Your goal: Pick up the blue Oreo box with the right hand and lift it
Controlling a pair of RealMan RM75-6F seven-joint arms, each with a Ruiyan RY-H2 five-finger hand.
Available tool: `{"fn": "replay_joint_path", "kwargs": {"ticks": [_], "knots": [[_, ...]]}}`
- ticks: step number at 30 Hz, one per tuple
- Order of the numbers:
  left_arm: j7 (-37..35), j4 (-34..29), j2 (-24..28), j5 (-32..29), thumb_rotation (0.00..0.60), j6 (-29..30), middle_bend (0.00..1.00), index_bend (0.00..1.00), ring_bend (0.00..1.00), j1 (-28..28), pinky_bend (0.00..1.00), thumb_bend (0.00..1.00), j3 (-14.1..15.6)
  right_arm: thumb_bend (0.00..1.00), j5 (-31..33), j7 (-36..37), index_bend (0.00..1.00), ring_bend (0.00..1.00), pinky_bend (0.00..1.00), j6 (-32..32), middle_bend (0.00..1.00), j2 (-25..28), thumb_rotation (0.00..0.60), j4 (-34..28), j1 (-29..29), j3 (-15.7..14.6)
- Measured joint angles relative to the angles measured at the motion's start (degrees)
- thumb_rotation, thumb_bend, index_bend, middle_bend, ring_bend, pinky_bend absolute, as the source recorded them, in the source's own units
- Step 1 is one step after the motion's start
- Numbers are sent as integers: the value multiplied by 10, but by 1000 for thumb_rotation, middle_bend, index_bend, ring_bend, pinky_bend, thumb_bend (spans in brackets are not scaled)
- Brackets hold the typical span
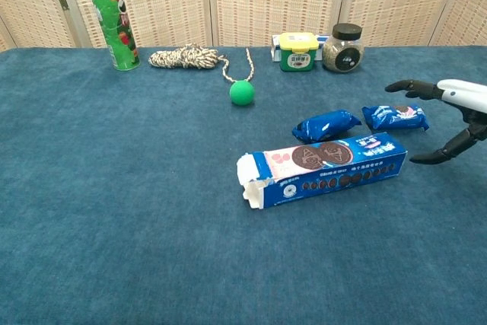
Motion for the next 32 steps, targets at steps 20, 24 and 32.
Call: {"fn": "replay_joint_path", "kwargs": {"ticks": [20,24,32], "knots": [[-32,11,-3,62,600,49,114,26,76,12,48,296,9,231,45,-352,0,0,0,274,0,150,600,-230,-187,-40],[-41,15,-2,72,600,52,79,15,67,13,47,296,12,230,40,-305,0,0,0,271,0,143,600,-205,-199,-46],[-39,17,0,62,600,43,60,8,64,11,46,296,9,231,41,-268,0,0,0,254,0,146,600,-196,-206,-38]]}}
